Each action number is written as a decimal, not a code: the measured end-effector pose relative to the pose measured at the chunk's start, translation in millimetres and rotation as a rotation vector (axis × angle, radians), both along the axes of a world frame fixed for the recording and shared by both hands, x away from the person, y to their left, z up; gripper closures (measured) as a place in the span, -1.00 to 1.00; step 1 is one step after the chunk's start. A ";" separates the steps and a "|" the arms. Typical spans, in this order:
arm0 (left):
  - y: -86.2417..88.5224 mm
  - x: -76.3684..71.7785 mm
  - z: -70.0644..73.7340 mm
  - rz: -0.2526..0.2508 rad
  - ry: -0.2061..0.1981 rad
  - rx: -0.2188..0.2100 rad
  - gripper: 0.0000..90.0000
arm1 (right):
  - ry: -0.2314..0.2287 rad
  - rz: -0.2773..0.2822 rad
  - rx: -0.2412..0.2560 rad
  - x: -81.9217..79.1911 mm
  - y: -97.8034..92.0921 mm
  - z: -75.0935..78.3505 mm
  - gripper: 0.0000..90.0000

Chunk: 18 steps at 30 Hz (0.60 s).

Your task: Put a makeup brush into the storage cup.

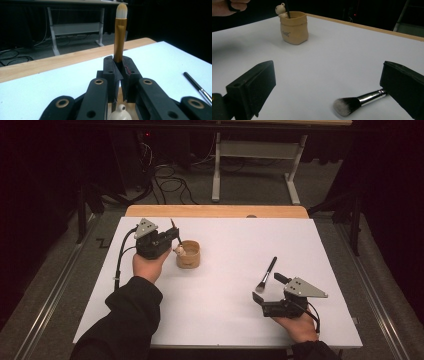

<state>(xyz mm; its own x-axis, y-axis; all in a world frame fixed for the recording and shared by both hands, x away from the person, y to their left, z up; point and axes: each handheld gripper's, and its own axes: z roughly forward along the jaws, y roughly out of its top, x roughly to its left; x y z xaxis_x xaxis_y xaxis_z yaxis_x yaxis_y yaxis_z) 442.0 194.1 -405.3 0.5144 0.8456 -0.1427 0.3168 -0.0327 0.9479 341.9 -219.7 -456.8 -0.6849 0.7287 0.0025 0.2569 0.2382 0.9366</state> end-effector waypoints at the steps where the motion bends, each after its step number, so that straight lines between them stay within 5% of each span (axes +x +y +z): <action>1: -0.1 0.4 -1.5 0.000 0.003 0.000 0.85 | 0.000 0.000 0.000 -0.1 0.2 0.0 -0.98; 9: -3.8 2.5 -8.9 -0.007 0.029 0.013 0.85 | 0.006 0.005 -0.002 0.2 1.0 -1.0 -0.98; 12: -6.9 1.0 -8.4 0.002 0.003 0.040 0.83 | 0.007 0.005 -0.004 0.2 1.1 -1.2 -0.98; 13: -7.6 0.3 -7.9 0.003 -0.011 0.034 0.72 | 0.007 0.006 -0.005 0.1 1.0 -1.3 -0.98; 15: -8.2 0.7 -5.8 0.033 -0.001 0.021 -0.04 | 0.007 0.007 -0.004 0.1 0.8 -1.3 -0.98; 18: -4.1 1.3 -5.1 0.023 0.022 0.011 -0.48 | 0.008 0.005 -0.004 0.1 1.0 -1.5 -0.98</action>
